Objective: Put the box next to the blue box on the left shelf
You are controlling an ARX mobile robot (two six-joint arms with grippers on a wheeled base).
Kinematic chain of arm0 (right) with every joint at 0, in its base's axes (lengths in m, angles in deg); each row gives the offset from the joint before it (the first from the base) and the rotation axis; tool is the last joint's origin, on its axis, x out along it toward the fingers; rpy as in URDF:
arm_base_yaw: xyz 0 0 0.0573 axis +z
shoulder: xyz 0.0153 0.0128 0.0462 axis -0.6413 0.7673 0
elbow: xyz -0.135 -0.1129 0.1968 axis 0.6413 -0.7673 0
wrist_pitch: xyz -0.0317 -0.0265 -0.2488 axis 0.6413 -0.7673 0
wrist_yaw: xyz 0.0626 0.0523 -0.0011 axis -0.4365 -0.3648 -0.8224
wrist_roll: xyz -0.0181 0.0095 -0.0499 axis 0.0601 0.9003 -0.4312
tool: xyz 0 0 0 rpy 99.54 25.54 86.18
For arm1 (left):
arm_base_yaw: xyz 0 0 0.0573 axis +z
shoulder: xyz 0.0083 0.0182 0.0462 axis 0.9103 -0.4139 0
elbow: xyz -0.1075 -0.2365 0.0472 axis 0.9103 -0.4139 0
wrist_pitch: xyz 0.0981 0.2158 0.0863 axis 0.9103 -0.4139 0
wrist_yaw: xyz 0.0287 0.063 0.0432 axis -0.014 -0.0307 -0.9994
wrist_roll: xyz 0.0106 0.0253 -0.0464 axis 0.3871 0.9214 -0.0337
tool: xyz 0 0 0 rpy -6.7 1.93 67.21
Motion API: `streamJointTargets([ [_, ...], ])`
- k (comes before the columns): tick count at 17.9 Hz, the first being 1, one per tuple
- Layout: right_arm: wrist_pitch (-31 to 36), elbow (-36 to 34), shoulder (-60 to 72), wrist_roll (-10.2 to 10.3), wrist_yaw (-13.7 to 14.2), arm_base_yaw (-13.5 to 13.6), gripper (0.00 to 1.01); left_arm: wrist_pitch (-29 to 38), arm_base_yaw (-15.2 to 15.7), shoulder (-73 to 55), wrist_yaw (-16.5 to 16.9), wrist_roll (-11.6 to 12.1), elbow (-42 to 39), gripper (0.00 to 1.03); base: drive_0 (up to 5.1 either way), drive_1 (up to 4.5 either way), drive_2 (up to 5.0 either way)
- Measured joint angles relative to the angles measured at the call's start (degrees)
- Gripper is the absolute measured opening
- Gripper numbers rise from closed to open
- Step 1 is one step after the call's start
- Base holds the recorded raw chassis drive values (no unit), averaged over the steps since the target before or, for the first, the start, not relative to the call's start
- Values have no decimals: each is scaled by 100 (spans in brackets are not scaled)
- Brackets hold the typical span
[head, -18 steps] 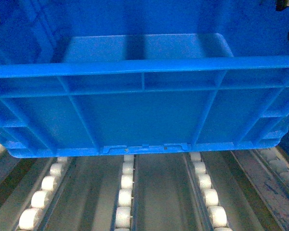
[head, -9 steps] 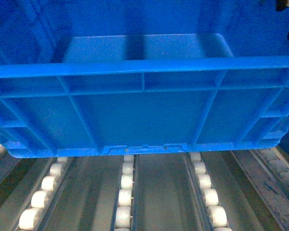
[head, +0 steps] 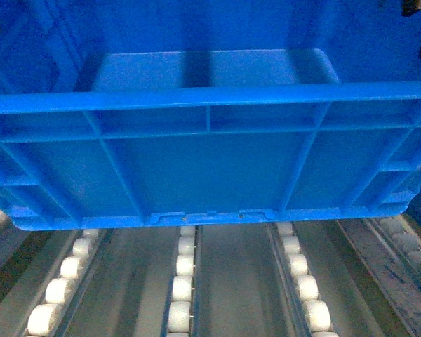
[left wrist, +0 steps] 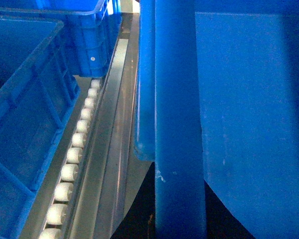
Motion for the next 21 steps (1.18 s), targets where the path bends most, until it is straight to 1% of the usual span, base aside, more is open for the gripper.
streamJointTargets([
  [10, 0, 0, 0, 0, 0, 0, 9, 0, 0, 0, -2, 0, 0, 6, 0, 0, 0],
  [11, 330, -94, 0, -103, -39, 0, 8, 404, -48, -13, -245, 66, -111, 6, 0, 0, 0],
  [12, 988, -365, 0, -367, -181, -4, 8, 1434, -232, -35, -896, 74, -529, 6, 0, 0, 0],
  [13, 857, -293, -37, -538, -376, -66, 8, 1596, -297, -31, -1143, 109, -533, 6, 0, 0, 0],
  [14, 619, -278, -118, -599, -542, -70, 8, 1537, -323, 4, -1222, 131, -525, 6, 0, 0, 0],
  [15, 284, -278, -164, -638, -739, -70, 8, 1198, -282, 35, -1231, 177, -450, 6, 0, 0, 0],
  [16, -11, -278, -173, -634, -938, -70, 7, 721, -190, 68, -1207, 219, -354, 7, 0, 0, 0],
  [17, -184, -306, -170, -627, -1117, -68, 7, 420, -114, 83, -1161, 247, -299, 7, 0, 0, 0],
  [18, -310, -378, -168, -562, -1255, -52, 7, -22, 35, 111, -1062, 273, -251, 7, 0, 0, 0],
  [19, -437, -433, -136, -470, -1296, 33, 7, -382, 166, 146, -992, 264, -251, 7, 0, 0, 0],
  [20, -610, -452, -87, -321, -1335, 140, 7, -697, 341, 166, -872, 275, -251, 7, 0, 0, 0],
  [21, -669, -452, -11, -262, -1316, 221, 7, -815, 437, 164, -785, 289, -251, 7, 0, 0, 0],
])
